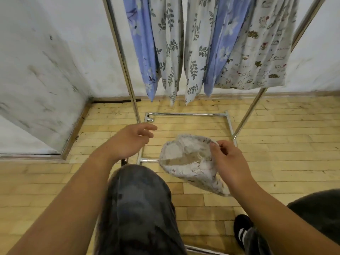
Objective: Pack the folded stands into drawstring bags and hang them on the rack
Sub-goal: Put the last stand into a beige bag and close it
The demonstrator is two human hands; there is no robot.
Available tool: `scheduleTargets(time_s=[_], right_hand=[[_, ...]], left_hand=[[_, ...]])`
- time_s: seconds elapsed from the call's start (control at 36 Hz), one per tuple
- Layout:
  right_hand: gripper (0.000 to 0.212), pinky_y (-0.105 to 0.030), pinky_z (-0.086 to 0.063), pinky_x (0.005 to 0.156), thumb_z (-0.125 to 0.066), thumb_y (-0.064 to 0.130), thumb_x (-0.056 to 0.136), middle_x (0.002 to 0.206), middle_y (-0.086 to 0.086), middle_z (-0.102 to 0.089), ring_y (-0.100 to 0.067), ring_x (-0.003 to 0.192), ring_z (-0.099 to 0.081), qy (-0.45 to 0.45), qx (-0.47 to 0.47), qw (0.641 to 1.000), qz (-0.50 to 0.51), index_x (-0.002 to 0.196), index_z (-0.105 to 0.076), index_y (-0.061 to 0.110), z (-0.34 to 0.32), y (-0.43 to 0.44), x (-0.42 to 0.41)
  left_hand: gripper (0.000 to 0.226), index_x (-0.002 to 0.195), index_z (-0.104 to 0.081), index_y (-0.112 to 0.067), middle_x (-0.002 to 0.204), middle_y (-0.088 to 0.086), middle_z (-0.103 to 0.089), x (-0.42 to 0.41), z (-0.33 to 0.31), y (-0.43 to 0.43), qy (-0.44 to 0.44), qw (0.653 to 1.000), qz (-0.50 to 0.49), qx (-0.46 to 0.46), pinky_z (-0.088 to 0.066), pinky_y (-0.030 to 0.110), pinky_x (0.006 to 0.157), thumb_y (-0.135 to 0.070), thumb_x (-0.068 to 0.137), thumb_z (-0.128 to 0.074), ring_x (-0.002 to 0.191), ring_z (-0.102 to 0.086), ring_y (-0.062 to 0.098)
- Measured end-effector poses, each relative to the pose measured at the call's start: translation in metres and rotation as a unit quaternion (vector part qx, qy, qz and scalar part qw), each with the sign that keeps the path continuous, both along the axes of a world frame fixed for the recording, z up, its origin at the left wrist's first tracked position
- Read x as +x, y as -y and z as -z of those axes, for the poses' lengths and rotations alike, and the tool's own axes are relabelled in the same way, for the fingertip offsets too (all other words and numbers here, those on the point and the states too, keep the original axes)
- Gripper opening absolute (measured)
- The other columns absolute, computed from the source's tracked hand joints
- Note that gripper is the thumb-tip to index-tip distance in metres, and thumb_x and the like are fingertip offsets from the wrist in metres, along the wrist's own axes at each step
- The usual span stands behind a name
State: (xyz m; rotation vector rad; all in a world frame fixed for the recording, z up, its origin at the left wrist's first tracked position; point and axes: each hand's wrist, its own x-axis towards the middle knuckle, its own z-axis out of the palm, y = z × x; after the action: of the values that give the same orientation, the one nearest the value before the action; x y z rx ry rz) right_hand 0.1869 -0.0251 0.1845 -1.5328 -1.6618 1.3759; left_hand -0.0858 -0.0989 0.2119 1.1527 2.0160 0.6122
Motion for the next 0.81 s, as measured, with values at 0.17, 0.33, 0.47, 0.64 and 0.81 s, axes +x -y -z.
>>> scheduleTargets(time_s=[0.17,0.33,0.47,0.64,0.81], right_hand=[[0.018,-0.039,-0.06,0.074,-0.053,0.036,0.104,0.091,0.002,-0.072,-0.017,0.086,-0.07,0.048,0.01,0.998,-0.041,0.097,-0.067,0.026,0.03,-0.002,-0.037],[0.009,-0.02,-0.054,0.061,-0.054,0.038,0.103,0.101,0.007,-0.068,-0.011,0.092,-0.068,0.099,-0.019,0.99,-0.097,0.106,-0.061,0.033,0.078,-0.015,-0.066],[0.008,-0.015,-0.049,0.058,-0.056,0.032,0.102,0.097,0.008,-0.068,-0.006,0.085,-0.066,0.139,-0.042,0.981,-0.126,0.108,-0.06,0.028,0.121,-0.022,-0.088],[0.006,-0.014,-0.05,0.054,-0.059,0.028,0.1,0.093,0.005,-0.071,-0.006,0.078,-0.069,0.171,-0.087,0.973,-0.125,0.103,-0.062,0.024,0.166,-0.024,-0.108],[0.006,-0.02,-0.054,0.058,-0.064,0.026,0.098,0.076,0.009,-0.075,-0.006,0.068,-0.072,0.17,-0.134,0.971,-0.105,0.094,-0.067,0.028,0.203,-0.027,-0.13]], left_hand=[[0.032,0.132,-0.062,-0.035,0.123,-0.009,-0.068,-0.062,0.072,0.035,0.041,0.992,-0.121,-0.018,-0.041,0.026,0.085,-0.022,0.104,-0.053,0.114,-0.059,0.009],[0.035,0.137,-0.059,-0.027,0.126,0.0,-0.068,-0.096,0.174,0.063,0.061,0.979,-0.183,-0.066,-0.051,0.035,0.096,-0.026,0.103,-0.055,0.112,-0.063,0.016],[0.038,0.14,-0.057,-0.021,0.12,0.001,-0.068,-0.114,0.256,0.075,0.081,0.956,-0.254,-0.126,-0.054,0.034,0.08,-0.024,0.102,-0.054,0.094,-0.067,0.023],[0.049,0.146,-0.049,-0.016,0.126,0.007,-0.065,-0.13,0.336,0.081,0.101,0.935,-0.278,-0.195,-0.054,0.042,0.092,-0.022,0.099,-0.059,0.099,-0.066,0.027],[0.059,0.155,-0.037,-0.014,0.144,0.01,-0.056,-0.15,0.398,0.07,0.08,0.931,-0.283,-0.217,-0.041,0.032,0.086,-0.021,0.1,-0.059,0.106,-0.056,0.022]])
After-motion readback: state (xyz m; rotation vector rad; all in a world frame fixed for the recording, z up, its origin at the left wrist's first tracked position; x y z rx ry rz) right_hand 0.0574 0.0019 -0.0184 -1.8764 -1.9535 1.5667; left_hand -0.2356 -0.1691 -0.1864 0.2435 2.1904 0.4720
